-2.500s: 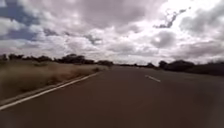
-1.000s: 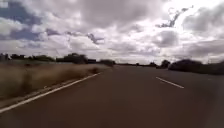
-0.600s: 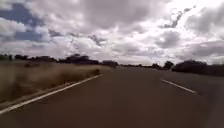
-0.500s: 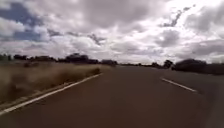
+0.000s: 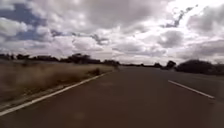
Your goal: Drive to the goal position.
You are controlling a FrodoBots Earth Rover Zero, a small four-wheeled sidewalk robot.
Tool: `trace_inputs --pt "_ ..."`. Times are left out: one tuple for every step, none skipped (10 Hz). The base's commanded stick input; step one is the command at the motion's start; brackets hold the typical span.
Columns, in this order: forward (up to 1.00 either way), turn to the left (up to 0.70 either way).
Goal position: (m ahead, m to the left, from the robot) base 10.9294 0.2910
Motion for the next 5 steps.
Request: trace_inputs --pt "0.85 0.00" --pt "0.85 0.00" --pt "0.85 0.00" --pt "0.85 0.00" --pt "0.85 0.00"
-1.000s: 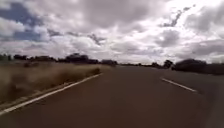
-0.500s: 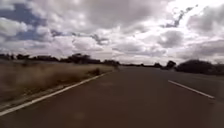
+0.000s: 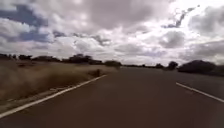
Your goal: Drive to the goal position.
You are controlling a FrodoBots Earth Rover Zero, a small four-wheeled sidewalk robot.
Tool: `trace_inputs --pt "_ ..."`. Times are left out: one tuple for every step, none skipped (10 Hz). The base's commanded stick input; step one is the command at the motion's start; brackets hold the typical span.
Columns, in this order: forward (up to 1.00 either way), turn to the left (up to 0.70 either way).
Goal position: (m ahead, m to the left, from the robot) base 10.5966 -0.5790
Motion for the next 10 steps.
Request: trace_inputs --pt "0.85 0.00" --pt "0.85 0.00" --pt "0.85 -0.33" --pt "0.85 -0.33" --pt "0.85 -0.33" --pt "0.85 -0.33" --pt "0.85 -0.33" --pt "0.85 -0.27" --pt "0.85 -0.21" --pt "0.85 0.00"
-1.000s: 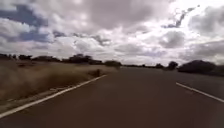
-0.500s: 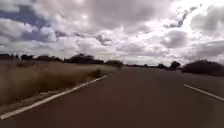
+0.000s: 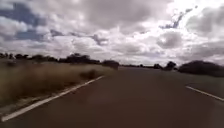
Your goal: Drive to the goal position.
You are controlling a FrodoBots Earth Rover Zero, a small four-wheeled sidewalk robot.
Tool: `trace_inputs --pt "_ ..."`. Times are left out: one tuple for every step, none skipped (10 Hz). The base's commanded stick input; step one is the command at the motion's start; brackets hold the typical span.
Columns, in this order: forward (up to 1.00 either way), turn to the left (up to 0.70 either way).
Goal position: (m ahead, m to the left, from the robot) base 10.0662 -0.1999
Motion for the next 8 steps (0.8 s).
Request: trace_inputs --pt "0.85 0.00" --pt "0.85 0.00" --pt "0.85 0.00" --pt "0.85 -0.14" --pt "0.85 -0.29" --pt "0.85 -0.33" --pt "0.85 -0.33" --pt "0.85 -0.02"
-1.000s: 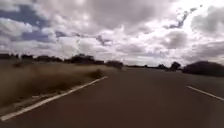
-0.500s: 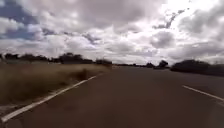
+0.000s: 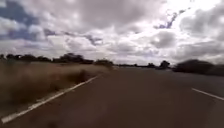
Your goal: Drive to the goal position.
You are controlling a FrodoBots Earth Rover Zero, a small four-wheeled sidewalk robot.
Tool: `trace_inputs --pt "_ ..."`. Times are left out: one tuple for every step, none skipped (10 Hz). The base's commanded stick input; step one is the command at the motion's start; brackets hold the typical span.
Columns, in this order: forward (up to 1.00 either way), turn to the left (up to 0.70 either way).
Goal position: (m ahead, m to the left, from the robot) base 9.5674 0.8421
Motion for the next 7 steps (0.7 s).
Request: trace_inputs --pt "0.85 -0.01" --pt "0.85 0.00" --pt "0.85 0.00" --pt "0.85 0.00" --pt "0.85 0.00" --pt "0.85 -0.10" --pt "0.85 -0.23"
